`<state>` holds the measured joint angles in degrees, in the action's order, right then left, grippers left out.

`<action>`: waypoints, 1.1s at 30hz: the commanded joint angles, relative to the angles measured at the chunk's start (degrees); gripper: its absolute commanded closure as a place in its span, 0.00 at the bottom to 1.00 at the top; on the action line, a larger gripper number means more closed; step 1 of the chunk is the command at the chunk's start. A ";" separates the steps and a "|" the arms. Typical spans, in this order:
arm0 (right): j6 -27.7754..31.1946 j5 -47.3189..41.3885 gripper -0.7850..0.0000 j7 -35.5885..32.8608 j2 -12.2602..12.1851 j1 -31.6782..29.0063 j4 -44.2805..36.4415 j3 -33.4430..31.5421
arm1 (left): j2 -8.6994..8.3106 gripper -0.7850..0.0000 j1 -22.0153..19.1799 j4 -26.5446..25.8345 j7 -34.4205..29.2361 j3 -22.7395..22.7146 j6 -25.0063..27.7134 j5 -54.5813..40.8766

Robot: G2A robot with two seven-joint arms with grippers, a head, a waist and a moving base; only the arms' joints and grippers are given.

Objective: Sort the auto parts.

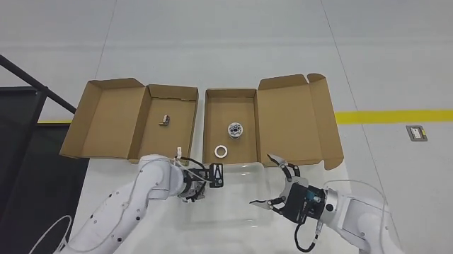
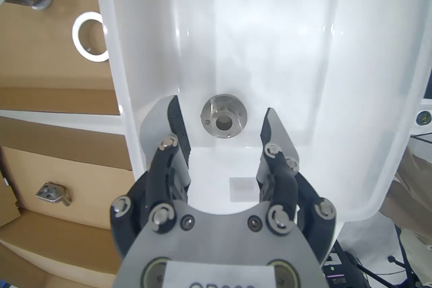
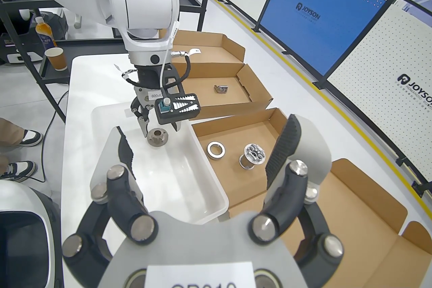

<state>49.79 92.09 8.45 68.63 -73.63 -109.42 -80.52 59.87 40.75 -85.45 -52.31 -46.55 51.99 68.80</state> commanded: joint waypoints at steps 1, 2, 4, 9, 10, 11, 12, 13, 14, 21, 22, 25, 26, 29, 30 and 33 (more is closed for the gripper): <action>0.00 0.00 0.00 0.00 0.00 0.00 0.00 0.00 | 0.28 0.41 -1.08 1.59 -0.25 1.09 -0.26 -0.84; 0.00 0.00 0.00 0.00 0.00 0.00 0.00 0.00 | 0.43 0.42 -1.59 2.34 -0.24 1.64 -0.25 -1.25; 0.00 0.00 0.00 0.00 0.00 0.00 0.00 0.00 | 0.72 0.46 -2.61 3.70 -0.44 2.79 -0.45 -1.67; 0.00 0.00 0.00 0.00 0.00 0.00 0.00 0.00 | 1.31 0.53 -4.71 6.50 -1.31 5.22 -1.32 -2.34; 0.00 0.00 0.00 0.00 0.00 0.00 0.00 0.00 | 1.43 0.53 -5.06 6.95 -1.39 5.57 -1.40 -2.56; 0.00 0.00 0.00 0.00 0.00 0.00 0.00 0.00 | 1.54 0.53 -5.40 7.45 -1.42 5.91 -1.43 -2.76; 0.00 0.00 0.00 0.00 0.00 0.00 0.00 0.00 | 1.65 0.54 -5.70 7.90 -1.57 6.24 -1.58 -2.84; 0.00 0.00 0.00 0.00 0.00 0.00 0.00 0.00 | 1.82 0.54 -6.02 8.33 -1.81 6.70 -1.83 -2.82; 0.00 0.00 0.00 0.00 0.00 0.00 0.00 0.00 | 1.90 0.54 -6.16 8.57 -2.05 6.92 -2.06 -2.74; 0.00 0.00 0.00 0.00 0.00 0.00 0.00 0.00 | 2.89 0.56 -7.14 10.01 -2.59 8.81 -4.32 -1.34; 0.00 0.00 0.00 0.00 0.00 0.00 0.00 0.00 | 3.04 0.56 -7.17 10.17 -2.44 9.08 -4.59 -1.17; 0.00 0.00 0.00 0.00 0.00 0.00 0.00 0.00 | 3.41 0.58 -7.41 10.71 -2.41 9.77 -5.06 -0.42; 0.00 0.00 0.00 0.00 0.00 0.00 0.00 0.00 | 3.53 0.58 -7.51 10.95 -2.31 9.94 -5.05 -0.44; 0.00 0.00 0.00 0.00 0.00 0.00 0.00 0.00 | 3.96 0.59 -7.94 11.86 -2.45 10.56 -5.20 -0.22; 0.00 0.00 0.00 0.00 0.00 0.00 0.00 0.00 | 4.09 0.59 -8.06 12.08 -2.43 10.73 -5.16 -0.22; 0.00 0.00 0.00 0.00 0.00 0.00 0.00 0.00 | 4.41 0.60 -8.37 12.70 -2.43 11.13 -4.94 -0.31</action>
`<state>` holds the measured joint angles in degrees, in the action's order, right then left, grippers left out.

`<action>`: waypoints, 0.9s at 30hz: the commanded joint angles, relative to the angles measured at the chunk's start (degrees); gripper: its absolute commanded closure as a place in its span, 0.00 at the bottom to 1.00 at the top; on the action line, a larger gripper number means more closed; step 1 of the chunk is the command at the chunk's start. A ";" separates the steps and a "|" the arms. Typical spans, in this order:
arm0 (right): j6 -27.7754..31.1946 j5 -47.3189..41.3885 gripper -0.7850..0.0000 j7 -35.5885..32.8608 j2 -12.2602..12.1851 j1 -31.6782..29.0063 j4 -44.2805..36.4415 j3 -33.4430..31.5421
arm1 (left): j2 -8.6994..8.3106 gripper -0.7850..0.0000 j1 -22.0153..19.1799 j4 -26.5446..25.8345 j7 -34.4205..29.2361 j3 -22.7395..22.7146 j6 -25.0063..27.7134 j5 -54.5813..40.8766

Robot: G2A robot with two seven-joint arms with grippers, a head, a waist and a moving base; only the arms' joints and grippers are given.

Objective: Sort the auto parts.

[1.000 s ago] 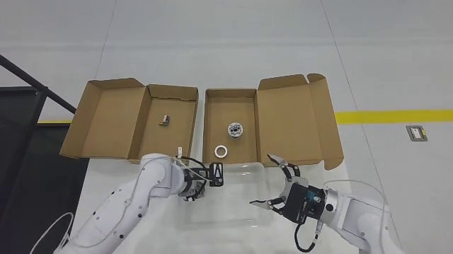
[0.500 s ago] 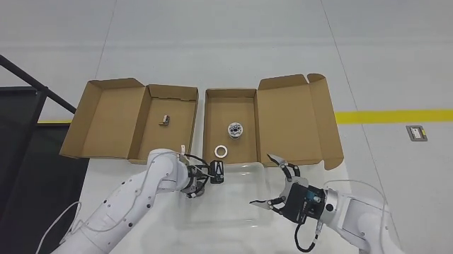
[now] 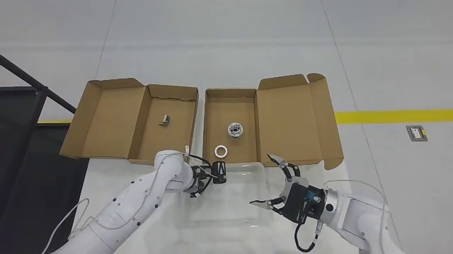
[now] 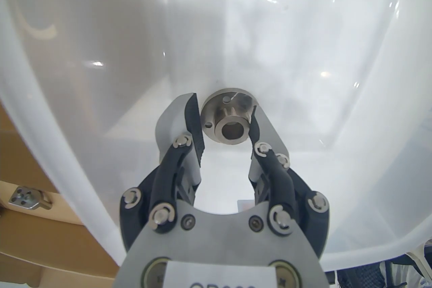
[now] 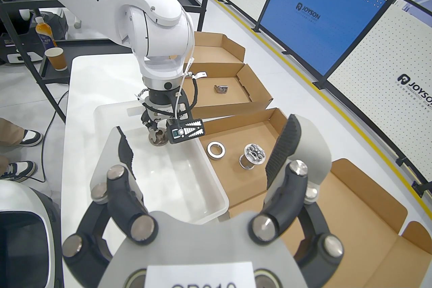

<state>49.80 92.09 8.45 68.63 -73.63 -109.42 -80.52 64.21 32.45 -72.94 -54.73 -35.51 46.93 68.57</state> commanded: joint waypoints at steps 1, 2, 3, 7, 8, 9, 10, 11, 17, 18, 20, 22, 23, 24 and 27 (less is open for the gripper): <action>0.00 0.00 0.00 0.00 0.00 0.00 0.00 0.00 | 0.18 0.62 -0.18 0.40 0.00 0.22 0.43 -0.30; 0.00 0.00 0.00 0.00 0.00 0.00 0.00 0.00 | 0.28 0.67 -0.29 0.61 0.01 0.29 0.67 -0.55; 0.00 0.00 0.00 0.00 0.00 0.00 0.00 0.00 | 0.37 0.69 -0.32 0.71 0.00 0.40 1.05 -0.86; 0.00 0.00 0.00 0.00 0.00 0.00 0.00 0.00 | 0.58 0.76 -0.63 1.12 -0.65 0.58 1.97 -1.80; 0.00 0.00 0.00 0.00 0.00 0.00 0.00 0.00 | 0.62 0.77 -0.65 1.16 -0.71 0.72 1.91 -1.88; 0.00 0.00 0.00 0.00 0.00 0.00 0.00 0.00 | 0.63 0.78 -0.66 1.18 -0.67 0.82 1.95 -1.92; 0.00 0.00 0.00 0.00 0.00 0.00 0.00 0.00 | 0.63 0.78 -0.72 1.26 -0.61 0.94 2.00 -2.03; 0.00 0.00 0.00 0.00 0.00 0.00 0.00 0.00 | 0.63 0.78 -0.82 1.31 -0.54 1.03 2.08 -2.18; 0.00 0.00 0.00 0.00 0.00 0.00 0.00 0.00 | 0.46 0.80 -1.19 1.02 0.80 1.70 3.42 -3.76; 0.00 0.00 0.00 0.00 0.00 0.00 0.00 0.00 | 0.42 0.80 -1.24 1.01 0.97 1.75 3.59 -3.99; 0.00 0.00 0.00 0.00 0.00 0.00 0.00 0.00 | 0.30 0.80 -1.43 0.84 0.94 1.98 3.56 -4.16; 0.00 0.00 0.00 0.00 0.00 0.00 0.00 0.00 | 0.20 0.79 -1.60 0.67 0.45 2.20 3.07 -4.01; 0.00 0.00 0.00 0.00 0.00 0.00 0.00 0.00 | 0.16 0.78 -1.67 0.73 -0.12 2.29 2.49 -3.97; 0.00 0.00 0.00 0.00 0.00 0.00 0.00 0.00 | 0.14 0.76 -1.73 0.74 -0.32 2.27 2.30 -4.06; 0.00 0.00 0.00 0.00 0.00 0.00 0.00 0.00 | 0.04 0.73 -1.76 0.79 -0.66 2.05 1.95 -4.63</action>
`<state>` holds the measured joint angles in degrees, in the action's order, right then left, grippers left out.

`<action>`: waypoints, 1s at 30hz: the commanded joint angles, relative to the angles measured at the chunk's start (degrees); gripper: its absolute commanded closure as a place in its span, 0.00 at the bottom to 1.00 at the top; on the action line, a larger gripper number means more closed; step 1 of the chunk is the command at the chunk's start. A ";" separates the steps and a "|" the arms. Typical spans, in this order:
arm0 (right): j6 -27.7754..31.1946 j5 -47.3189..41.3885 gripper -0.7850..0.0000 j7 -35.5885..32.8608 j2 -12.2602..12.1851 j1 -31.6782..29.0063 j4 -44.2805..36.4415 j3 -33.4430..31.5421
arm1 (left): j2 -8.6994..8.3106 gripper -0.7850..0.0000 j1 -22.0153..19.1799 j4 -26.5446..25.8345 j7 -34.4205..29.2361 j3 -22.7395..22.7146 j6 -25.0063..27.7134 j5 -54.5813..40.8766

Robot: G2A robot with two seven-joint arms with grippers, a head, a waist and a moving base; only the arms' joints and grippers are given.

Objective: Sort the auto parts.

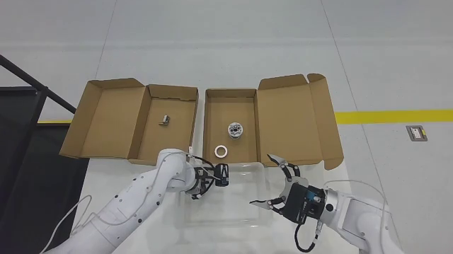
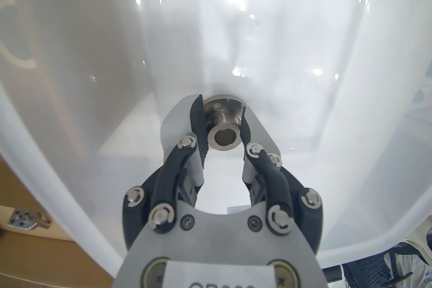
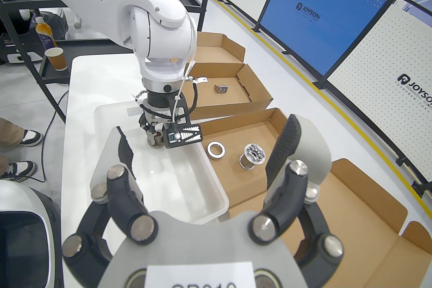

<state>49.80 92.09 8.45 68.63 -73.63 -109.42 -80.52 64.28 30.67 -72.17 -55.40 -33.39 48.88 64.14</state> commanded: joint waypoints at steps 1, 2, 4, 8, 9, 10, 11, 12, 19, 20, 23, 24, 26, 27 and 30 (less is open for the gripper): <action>0.00 0.00 0.00 0.00 0.00 0.00 0.00 0.00 | -0.07 0.71 0.03 0.01 -0.01 -0.11 -0.01 -0.30; 0.00 0.00 0.00 0.00 0.00 0.00 0.00 0.00 | -0.12 0.70 0.05 -0.03 -0.05 -0.14 -0.05 -0.41; 0.00 0.00 0.00 0.00 0.00 0.00 0.00 0.00 | -0.19 0.69 0.13 -0.07 -0.06 -0.12 -0.06 -0.46; 0.00 0.00 0.00 0.00 0.00 0.00 0.00 0.00 | -0.26 0.68 0.06 0.04 -0.26 0.04 -0.26 -0.28; 0.00 0.00 0.00 0.00 0.00 0.00 0.00 0.00 | -0.26 0.68 0.05 0.04 -0.44 0.08 -0.44 -0.17; 0.00 0.00 0.00 0.00 0.00 0.00 0.00 0.00 | -0.27 0.68 0.03 0.03 -0.51 0.16 -0.51 -0.10; 0.00 0.00 0.00 0.00 0.00 0.00 0.00 0.00 | -0.28 0.68 0.02 0.08 -0.54 0.25 -0.54 -0.01; 0.00 0.00 0.00 0.00 0.00 0.00 0.00 0.00 | -0.30 0.67 -0.06 0.12 -0.64 0.38 -0.64 0.24; 0.00 0.00 0.00 0.00 0.00 0.00 0.00 0.00 | -0.32 0.65 -0.36 0.23 -1.46 1.43 -1.46 1.16; 0.00 0.00 0.00 0.00 0.00 0.00 0.00 0.00 | -0.29 0.67 -0.40 0.30 -1.53 1.53 -1.53 1.12; 0.00 0.00 0.00 0.00 0.00 0.00 0.00 0.00 | -0.18 0.83 -0.54 0.42 -1.79 1.90 -1.79 1.17; 0.00 0.00 0.00 0.00 0.00 0.00 0.00 0.00 | -0.15 0.94 -0.59 0.45 -1.83 1.97 -1.83 1.11; 0.00 0.00 0.00 0.00 0.00 0.00 0.00 0.00 | -0.11 1.00 -0.70 0.17 -1.82 1.97 -1.82 0.97; 0.00 0.00 0.00 0.00 0.00 0.00 0.00 0.00 | -0.12 1.00 -0.75 0.01 -1.82 1.86 -1.82 0.91; 0.00 0.00 0.00 0.00 0.00 0.00 0.00 0.00 | -0.38 1.00 -0.70 -1.01 -1.11 1.13 -1.11 0.00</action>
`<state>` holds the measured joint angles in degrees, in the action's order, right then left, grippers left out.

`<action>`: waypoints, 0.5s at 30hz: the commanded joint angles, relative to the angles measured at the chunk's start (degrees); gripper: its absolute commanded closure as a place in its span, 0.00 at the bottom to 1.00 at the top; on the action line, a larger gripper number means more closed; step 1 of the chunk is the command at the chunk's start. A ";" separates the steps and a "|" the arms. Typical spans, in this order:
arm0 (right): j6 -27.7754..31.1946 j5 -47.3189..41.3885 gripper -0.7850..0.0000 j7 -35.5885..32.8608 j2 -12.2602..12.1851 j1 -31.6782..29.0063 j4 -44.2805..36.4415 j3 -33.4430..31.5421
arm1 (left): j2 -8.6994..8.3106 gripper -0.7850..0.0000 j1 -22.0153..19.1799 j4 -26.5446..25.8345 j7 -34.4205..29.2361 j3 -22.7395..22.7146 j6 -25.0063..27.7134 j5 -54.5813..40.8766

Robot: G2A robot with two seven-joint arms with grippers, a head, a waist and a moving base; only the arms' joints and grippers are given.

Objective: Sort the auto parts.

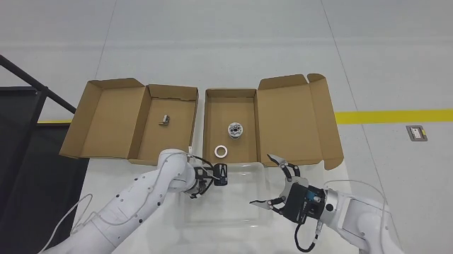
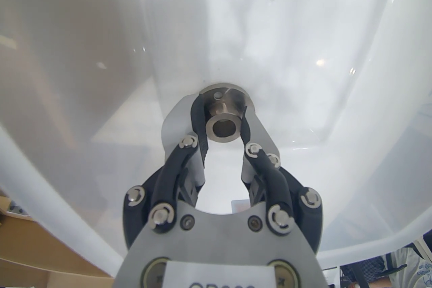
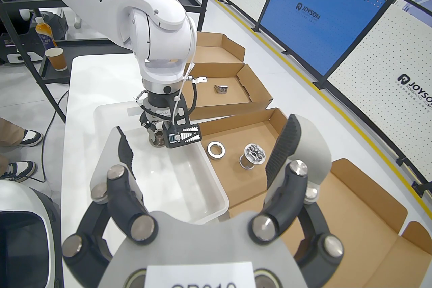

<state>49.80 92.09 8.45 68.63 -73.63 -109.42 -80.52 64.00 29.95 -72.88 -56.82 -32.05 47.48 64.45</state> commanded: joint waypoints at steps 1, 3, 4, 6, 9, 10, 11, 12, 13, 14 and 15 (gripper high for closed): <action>0.00 0.00 0.00 0.00 0.00 0.00 0.00 0.00 | -0.29 1.00 0.06 -0.77 0.68 -0.50 0.67 -0.66; 0.00 0.00 0.00 0.00 0.00 0.00 0.00 0.00 | -0.88 1.00 0.12 -2.04 1.98 -1.48 1.97 -2.02; 0.00 0.00 0.00 0.00 0.00 0.00 0.00 0.00 | -1.28 1.00 0.18 -2.94 2.38 -2.08 2.37 -2.35; 0.00 0.00 0.00 0.00 0.00 0.00 0.00 0.00 | -2.34 1.00 0.51 -5.10 4.25 -4.01 4.24 -4.45; 0.00 0.00 0.00 0.00 0.00 0.00 0.00 0.00 | -4.39 1.00 1.49 -8.54 6.21 -7.80 6.20 -6.55; 0.00 0.00 0.00 0.00 0.00 0.00 0.00 0.00 | -5.11 1.00 2.01 -9.76 6.57 -9.38 6.56 -7.19; 0.00 0.00 0.00 0.00 0.00 0.00 0.00 0.00 | -5.81 1.00 2.60 -10.86 6.74 -11.13 6.72 -7.96; 0.00 0.00 0.00 0.00 0.00 0.00 0.00 0.00 | -6.66 1.00 3.48 -12.40 6.60 -13.58 6.17 -8.66; 0.00 0.00 0.00 0.00 0.00 0.00 0.00 0.00 | -7.04 1.00 4.02 -13.18 6.81 -14.72 5.94 -9.21; 0.00 0.00 0.00 0.00 0.00 0.00 0.00 0.00 | -7.72 1.00 5.01 -14.33 7.58 -16.92 5.92 -10.53; 0.00 0.00 0.00 0.00 0.00 0.00 0.00 0.00 | -8.04 1.00 5.34 -14.71 7.97 -18.09 5.67 -10.98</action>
<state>49.80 92.09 8.45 68.63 -73.63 -109.42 -80.52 56.33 34.83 -87.12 -49.37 -48.62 53.33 54.11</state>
